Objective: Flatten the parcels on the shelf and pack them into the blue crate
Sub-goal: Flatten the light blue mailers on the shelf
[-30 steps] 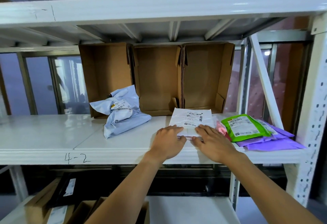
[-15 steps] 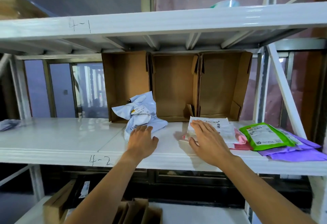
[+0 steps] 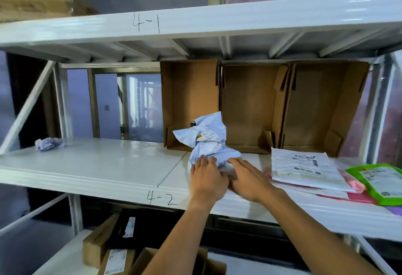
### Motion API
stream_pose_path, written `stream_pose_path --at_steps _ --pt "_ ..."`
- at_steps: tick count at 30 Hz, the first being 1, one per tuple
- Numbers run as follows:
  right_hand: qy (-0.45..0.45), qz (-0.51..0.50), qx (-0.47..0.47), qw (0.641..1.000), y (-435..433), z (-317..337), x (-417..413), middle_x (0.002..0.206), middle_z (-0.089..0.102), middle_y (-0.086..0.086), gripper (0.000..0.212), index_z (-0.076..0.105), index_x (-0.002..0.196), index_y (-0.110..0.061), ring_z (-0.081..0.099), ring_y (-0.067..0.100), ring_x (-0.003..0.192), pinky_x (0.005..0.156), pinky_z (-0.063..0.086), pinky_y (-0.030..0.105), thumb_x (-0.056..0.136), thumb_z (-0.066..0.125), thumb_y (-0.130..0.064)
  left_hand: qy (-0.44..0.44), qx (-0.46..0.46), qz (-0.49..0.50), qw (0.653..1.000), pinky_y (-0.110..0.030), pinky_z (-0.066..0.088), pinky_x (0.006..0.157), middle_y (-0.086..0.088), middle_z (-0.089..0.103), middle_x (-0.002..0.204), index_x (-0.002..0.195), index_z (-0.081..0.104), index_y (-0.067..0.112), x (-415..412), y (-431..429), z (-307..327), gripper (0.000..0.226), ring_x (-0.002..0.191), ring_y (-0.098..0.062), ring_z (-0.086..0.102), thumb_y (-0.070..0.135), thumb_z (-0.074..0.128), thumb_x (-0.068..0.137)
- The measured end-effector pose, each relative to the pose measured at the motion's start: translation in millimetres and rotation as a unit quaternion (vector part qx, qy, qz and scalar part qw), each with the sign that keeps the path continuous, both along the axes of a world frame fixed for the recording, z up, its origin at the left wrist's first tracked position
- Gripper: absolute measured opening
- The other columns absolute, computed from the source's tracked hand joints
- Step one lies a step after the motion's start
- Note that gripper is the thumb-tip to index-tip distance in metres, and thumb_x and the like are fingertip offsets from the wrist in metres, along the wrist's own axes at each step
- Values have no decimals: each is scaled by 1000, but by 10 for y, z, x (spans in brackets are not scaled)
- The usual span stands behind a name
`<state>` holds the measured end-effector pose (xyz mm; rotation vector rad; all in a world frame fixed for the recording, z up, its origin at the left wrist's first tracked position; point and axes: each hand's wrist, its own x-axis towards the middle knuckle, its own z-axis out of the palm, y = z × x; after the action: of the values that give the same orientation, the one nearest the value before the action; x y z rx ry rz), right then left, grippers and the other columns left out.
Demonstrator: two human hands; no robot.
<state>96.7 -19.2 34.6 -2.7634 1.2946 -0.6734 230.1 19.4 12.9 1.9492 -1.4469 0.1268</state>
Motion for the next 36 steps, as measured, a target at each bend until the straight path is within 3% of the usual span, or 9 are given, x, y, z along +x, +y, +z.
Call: stream_pose_path --at_steps 4,8,12,17,20,23,25,28,36 --pt "-15 -23 16 1000 -53 -31 -2 153 37 -2 53 33 146 -26 42 21 133 97 45 42 95 46 -32 1 33 26 999 -42 17 122 -12 24 161 148 38 17 8 -47 -7 62 151 -29 13 40 51 92" --pt "-16 -46 8 999 7 -19 -5 150 39 3 51 35 146 -20 41 24 133 96 44 41 97 44 -32 -59 58 62 995 -41 26 114 -10 43 148 141 42 12 -25 -39 40 59 141 -28 32 45 49 92" --pt "-20 -57 -4 998 85 6 -11 147 42 5 48 37 143 -18 43 24 130 89 41 37 97 43 -29 -146 55 83 984 -44 23 116 -8 58 133 131 50 9 -38 41 90 55 130 -26 46 48 47 93" --pt "-32 -52 -20 998 134 0 -16 146 46 3 43 40 141 -20 50 23 125 93 48 39 99 44 -26 -197 26 45 979 -42 29 111 -5 65 121 121 57 14 35 147 119 34 120 -24 53 32 51 93" --pt "-24 -52 -26 998 156 -13 -26 143 48 2 40 41 139 -21 52 24 122 88 46 37 99 44 -28 -156 18 15 987 -37 42 98 -8 55 130 127 53 14 181 129 129 36 124 -27 47 20 56 92" --pt "-11 -49 -46 998 176 -35 -33 137 49 3 40 41 138 -20 53 23 118 78 41 33 100 42 -30 -49 4 49 998 -35 45 94 -11 39 137 133 51 17 337 138 82 43 124 -31 45 27 61 92" --pt "-12 -53 -51 997 166 -57 -31 134 50 3 38 41 136 -19 53 23 116 75 39 32 100 42 -31 34 28 33 998 -35 44 91 -13 47 132 133 49 21 397 111 84 46 119 -33 52 39 62 92" --pt "-26 -61 -47 997 155 -87 -32 128 51 5 37 43 132 -19 54 24 114 83 48 39 98 42 -32 92 29 4 995 -33 44 93 -10 62 126 131 51 25 461 60 110 45 117 -31 57 41 64 91" --pt "-44 -107 -50 992 105 -88 -34 142 42 5 50 39 141 -15 43 25 129 98 40 44 96 44 -35 126 30 -35 991 -33 50 85 -1 66 103 103 54 27 469 105 151 34 97 -26 61 41 73 78"
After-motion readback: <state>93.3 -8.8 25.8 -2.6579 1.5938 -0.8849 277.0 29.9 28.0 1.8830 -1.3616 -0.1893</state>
